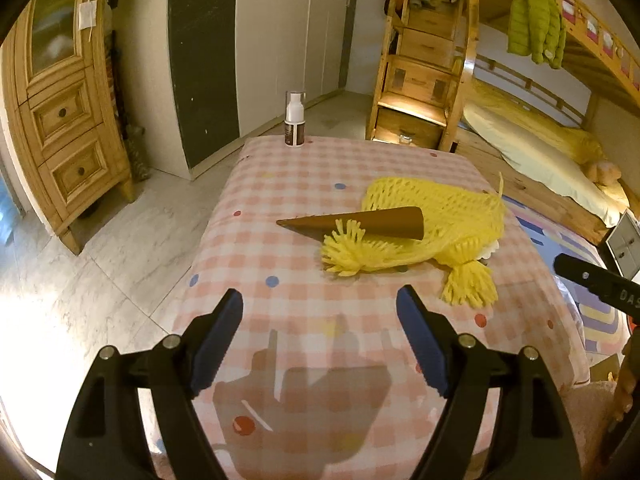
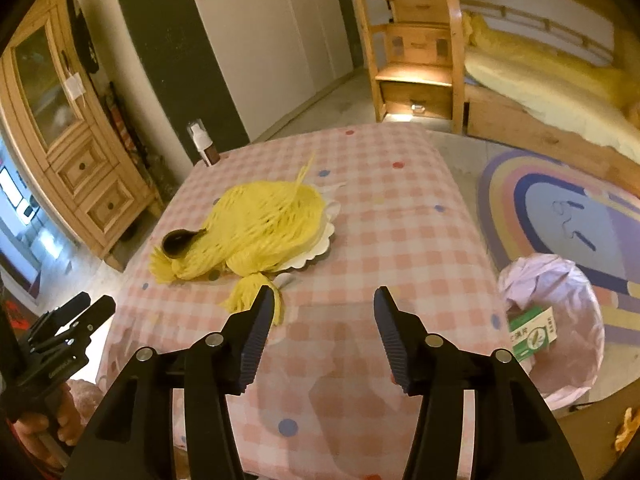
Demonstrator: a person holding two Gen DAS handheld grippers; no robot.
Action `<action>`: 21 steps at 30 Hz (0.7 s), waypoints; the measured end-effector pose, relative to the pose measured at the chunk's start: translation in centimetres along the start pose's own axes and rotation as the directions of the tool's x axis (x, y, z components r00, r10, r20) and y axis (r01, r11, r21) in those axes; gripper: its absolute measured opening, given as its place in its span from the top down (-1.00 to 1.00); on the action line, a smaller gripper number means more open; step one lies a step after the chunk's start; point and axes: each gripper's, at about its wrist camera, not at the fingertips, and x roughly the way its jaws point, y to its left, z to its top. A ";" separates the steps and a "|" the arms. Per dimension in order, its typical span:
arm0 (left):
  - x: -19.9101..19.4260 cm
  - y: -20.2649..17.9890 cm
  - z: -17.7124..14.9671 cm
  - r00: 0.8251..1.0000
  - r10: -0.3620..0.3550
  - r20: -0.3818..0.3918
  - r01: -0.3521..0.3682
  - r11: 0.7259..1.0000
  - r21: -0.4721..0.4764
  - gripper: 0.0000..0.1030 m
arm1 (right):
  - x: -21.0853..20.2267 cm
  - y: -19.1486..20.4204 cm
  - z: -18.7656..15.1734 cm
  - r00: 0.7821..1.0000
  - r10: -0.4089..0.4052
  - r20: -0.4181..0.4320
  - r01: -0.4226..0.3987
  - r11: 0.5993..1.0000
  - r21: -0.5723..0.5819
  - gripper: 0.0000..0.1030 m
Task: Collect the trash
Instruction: 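Move both open tools back toward the yellow mesh net on the table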
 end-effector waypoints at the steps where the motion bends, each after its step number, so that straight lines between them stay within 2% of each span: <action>1: 0.1 -0.3 0.3 1.000 -0.002 0.002 0.002 1.000 0.005 -0.49 | 0.2 0.1 0.2 1.000 0.001 0.002 -0.001 1.000 -0.005 -0.03; 6: 1.1 -2.3 1.9 1.000 -0.021 0.015 0.021 0.999 0.026 -0.49 | 0.9 0.0 1.3 1.000 0.001 0.028 -0.001 1.000 -0.010 -0.03; 10: 2.7 -4.5 3.7 0.999 -0.028 0.019 0.027 0.998 0.057 -0.49 | 1.7 -0.8 1.4 1.000 0.021 0.015 -0.021 0.999 0.024 -0.03; 13: 4.5 -5.5 4.5 1.000 0.003 0.001 -0.003 0.997 0.073 -0.47 | 1.9 -1.2 1.3 1.000 0.020 0.009 -0.020 0.999 0.025 -0.03; 18: 6.5 -5.2 4.4 0.998 0.024 -0.058 -0.020 0.998 0.062 -0.23 | 2.0 -2.2 1.0 1.000 0.022 0.007 -0.022 0.998 0.051 -0.03; 20: 6.8 -4.5 4.1 0.997 0.010 -0.078 -0.007 0.999 0.043 -0.11 | 2.1 -2.4 1.0 1.000 0.025 0.004 -0.025 0.998 0.060 -0.03; 21: 6.9 -4.2 4.0 0.996 -0.001 -0.087 0.003 1.000 0.029 0.02 | 2.1 -2.5 1.0 1.000 0.025 0.003 -0.026 0.998 0.060 -0.03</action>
